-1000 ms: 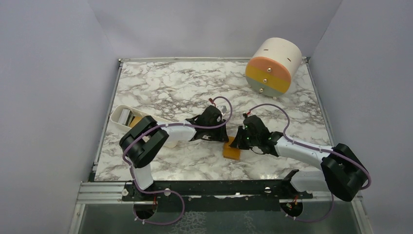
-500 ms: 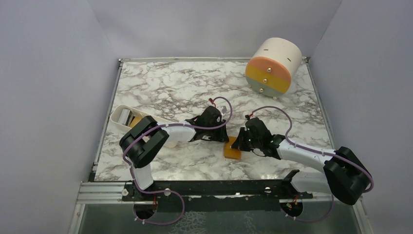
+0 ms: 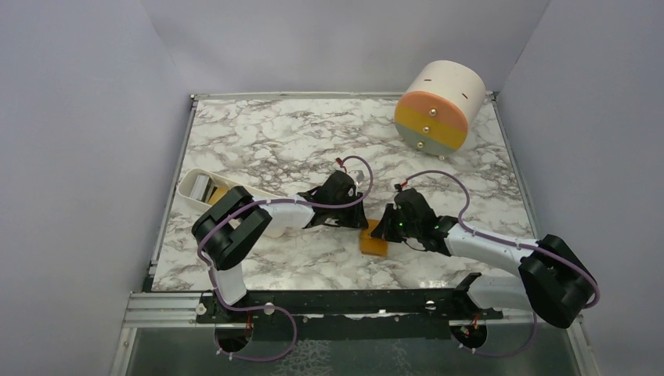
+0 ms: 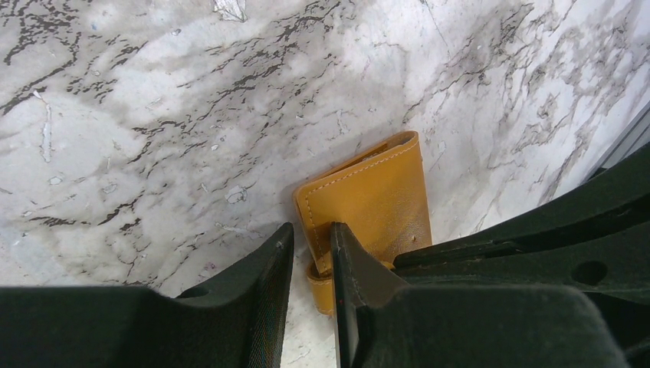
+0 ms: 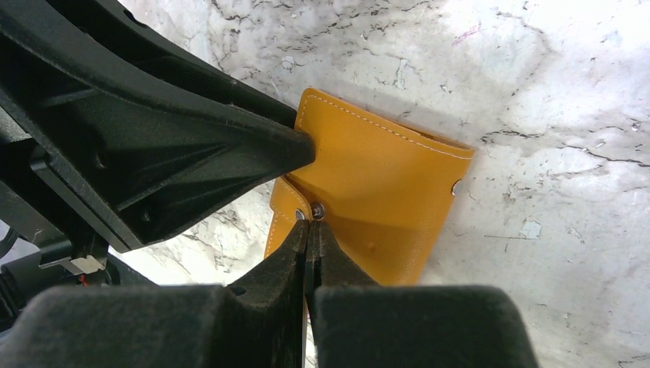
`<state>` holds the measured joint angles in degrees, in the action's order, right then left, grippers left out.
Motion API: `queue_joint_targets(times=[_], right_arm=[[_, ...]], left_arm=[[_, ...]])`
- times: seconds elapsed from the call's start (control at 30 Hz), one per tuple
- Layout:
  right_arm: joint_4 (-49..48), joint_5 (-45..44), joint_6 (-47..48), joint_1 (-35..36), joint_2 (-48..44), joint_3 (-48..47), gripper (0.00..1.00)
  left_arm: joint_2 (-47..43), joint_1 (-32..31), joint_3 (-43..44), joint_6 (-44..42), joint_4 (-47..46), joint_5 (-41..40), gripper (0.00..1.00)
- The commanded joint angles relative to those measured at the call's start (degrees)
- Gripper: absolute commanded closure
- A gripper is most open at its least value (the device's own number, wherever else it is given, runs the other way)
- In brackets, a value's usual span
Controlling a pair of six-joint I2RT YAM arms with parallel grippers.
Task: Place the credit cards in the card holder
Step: Close the card holder at the center of the board.
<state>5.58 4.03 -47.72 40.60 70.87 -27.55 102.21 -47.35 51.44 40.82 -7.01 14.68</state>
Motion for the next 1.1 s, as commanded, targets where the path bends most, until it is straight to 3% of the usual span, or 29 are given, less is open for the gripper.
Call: queue_joint_targets(times=[0.0, 1.07], right_arm=[[-0.6, -1.4, -0.9, 0.2, 0.7, 0.3, 0.99], [7.0, -3.2, 1.5, 0.2, 3.4, -4.9, 0.99]], left_arm=[[0.0, -0.2, -1.6, -0.1, 1.6, -0.1, 0.73], [1.0, -0.3, -1.0, -1.4, 3.1, -1.1, 0.73]])
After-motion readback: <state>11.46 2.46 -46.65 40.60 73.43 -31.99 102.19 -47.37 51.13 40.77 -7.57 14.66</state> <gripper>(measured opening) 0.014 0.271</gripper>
